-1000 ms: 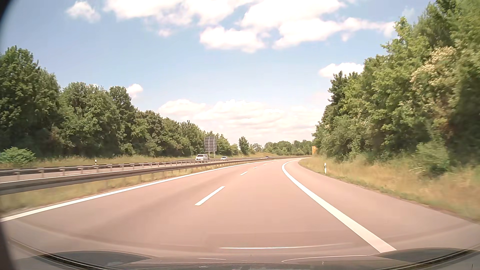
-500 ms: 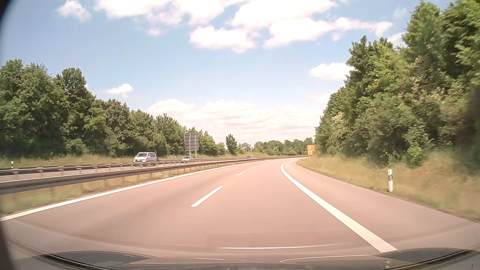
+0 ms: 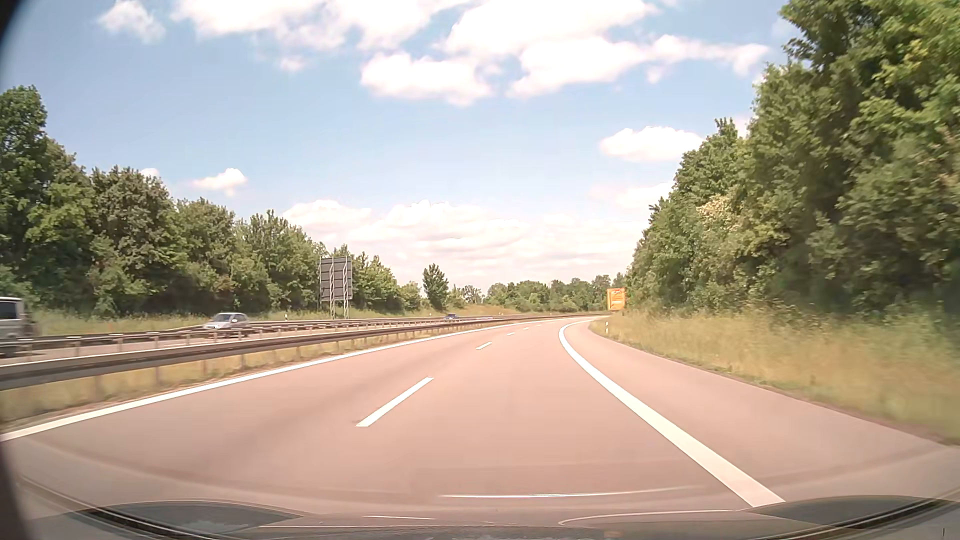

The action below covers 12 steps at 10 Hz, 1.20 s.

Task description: Follow the waypoints while adhering to traffic rules and regulations

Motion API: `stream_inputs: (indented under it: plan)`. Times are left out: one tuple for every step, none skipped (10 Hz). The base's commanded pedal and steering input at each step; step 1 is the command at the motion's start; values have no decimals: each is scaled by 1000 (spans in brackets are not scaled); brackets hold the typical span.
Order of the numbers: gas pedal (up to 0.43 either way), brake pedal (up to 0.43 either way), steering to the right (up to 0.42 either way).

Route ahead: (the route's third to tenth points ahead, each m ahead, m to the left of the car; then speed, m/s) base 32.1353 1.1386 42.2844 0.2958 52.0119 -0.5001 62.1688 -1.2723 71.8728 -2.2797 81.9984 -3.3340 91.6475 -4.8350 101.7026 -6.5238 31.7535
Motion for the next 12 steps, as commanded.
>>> stream_inputs:
  plan:
    - [331,12,18]
    - [331,12,18]
    - [331,12,17]
    - [331,12,16]
    - [331,12,15]
    - [331,12,15]
    - [331,12,15]
    - [331,12,14]
    - [331,12,14]
    - [331,12,14]
    - [331,12,14]
    - [331,12,14]
